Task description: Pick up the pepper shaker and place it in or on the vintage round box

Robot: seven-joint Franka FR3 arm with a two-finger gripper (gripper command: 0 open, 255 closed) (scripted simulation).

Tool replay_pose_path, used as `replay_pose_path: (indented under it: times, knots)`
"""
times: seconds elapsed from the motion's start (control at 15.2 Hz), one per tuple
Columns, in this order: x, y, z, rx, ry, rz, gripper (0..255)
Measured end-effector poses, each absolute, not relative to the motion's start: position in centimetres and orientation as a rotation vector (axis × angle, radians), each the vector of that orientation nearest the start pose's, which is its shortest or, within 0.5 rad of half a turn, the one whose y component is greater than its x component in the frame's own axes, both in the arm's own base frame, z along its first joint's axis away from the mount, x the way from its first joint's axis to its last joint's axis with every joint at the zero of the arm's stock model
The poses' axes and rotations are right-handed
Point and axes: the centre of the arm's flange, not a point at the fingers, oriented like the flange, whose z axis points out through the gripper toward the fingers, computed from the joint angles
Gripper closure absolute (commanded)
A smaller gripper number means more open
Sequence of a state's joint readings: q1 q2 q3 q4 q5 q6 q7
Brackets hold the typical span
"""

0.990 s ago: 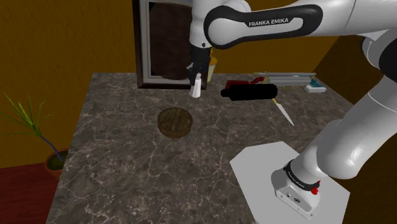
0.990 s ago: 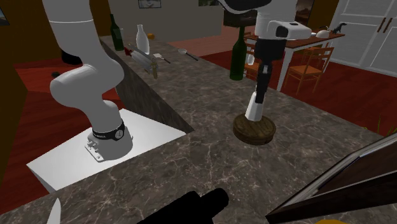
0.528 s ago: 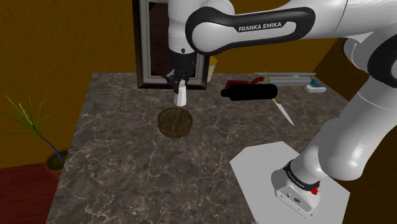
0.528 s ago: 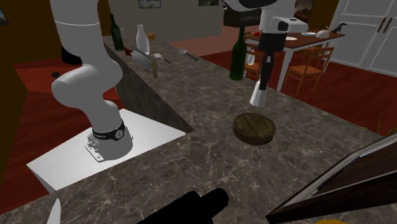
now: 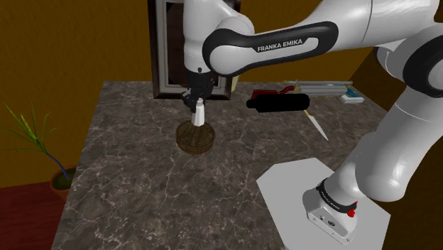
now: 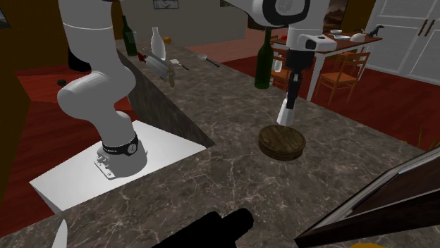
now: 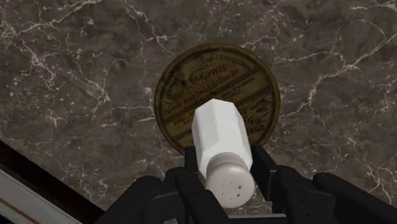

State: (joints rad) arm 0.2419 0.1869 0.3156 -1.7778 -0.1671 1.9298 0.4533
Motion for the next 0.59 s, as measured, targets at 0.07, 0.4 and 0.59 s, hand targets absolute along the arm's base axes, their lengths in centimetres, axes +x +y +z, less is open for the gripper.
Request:
replay_pose_path:
  times: [0.07,0.4,0.59]
  knots:
    - [52.9,30.4,44.7,-3.228,-0.260,-0.043,255]
    - [52.9,30.4,42.1,-3.228,-0.260,-0.042,255]
    - [53.0,30.5,40.6,-3.228,-0.259,-0.043,255]
